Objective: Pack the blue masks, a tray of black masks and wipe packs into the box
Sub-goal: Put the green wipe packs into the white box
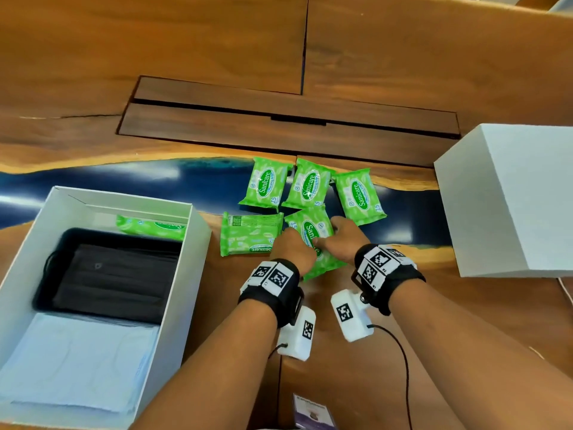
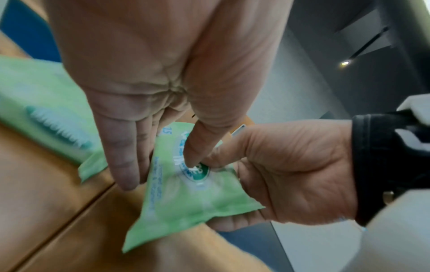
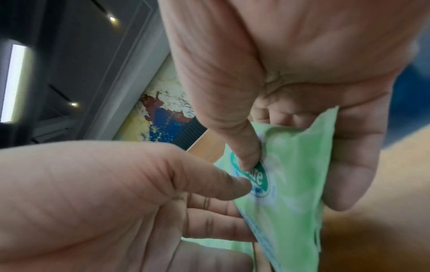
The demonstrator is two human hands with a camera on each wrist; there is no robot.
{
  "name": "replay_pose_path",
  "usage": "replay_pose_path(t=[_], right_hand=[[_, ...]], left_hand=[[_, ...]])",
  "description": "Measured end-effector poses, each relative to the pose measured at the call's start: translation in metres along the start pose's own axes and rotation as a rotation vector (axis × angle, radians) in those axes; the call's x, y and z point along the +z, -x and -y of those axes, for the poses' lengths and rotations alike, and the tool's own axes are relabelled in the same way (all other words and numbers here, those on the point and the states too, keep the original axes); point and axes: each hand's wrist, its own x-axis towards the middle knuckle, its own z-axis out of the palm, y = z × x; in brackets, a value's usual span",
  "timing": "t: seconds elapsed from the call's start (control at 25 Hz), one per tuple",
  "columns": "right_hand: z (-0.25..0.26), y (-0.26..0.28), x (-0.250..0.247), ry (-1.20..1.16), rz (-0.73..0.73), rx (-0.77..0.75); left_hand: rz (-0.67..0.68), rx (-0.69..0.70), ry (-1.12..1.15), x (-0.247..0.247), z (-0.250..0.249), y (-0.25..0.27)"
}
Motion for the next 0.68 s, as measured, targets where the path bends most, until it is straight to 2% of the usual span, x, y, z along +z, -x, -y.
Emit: replay_pose_path(t=[0.12,0.32,0.4,0.52,0.68], right_hand=[[0.026,0.012,-0.018,0.068,-0.021,-0.136],[0.081,0.027,-0.024,0.236,-0.028,-0.284],[0.108,0.035,-0.019,0.329,-0.051,-0.37],[0.147,0.053,-0.009,0.438,-0.068,-0.459],[0.188,0.067,0.007,0.446,-0.074,-0.579]], left_hand=[[-0.112,0.08,0.033,-0.025,-0.011,0.008],[-0.301,0.362,-0.055,-0.1,-0.021,0.027],[-0.318,0.426,-0.128,-0.13,-0.019,0.033],[-0.276,0.488,-0.339,-0.172,-0.014,0.045],[-0.254,0.48,-0.535,-0.225,-0.001,0.059]])
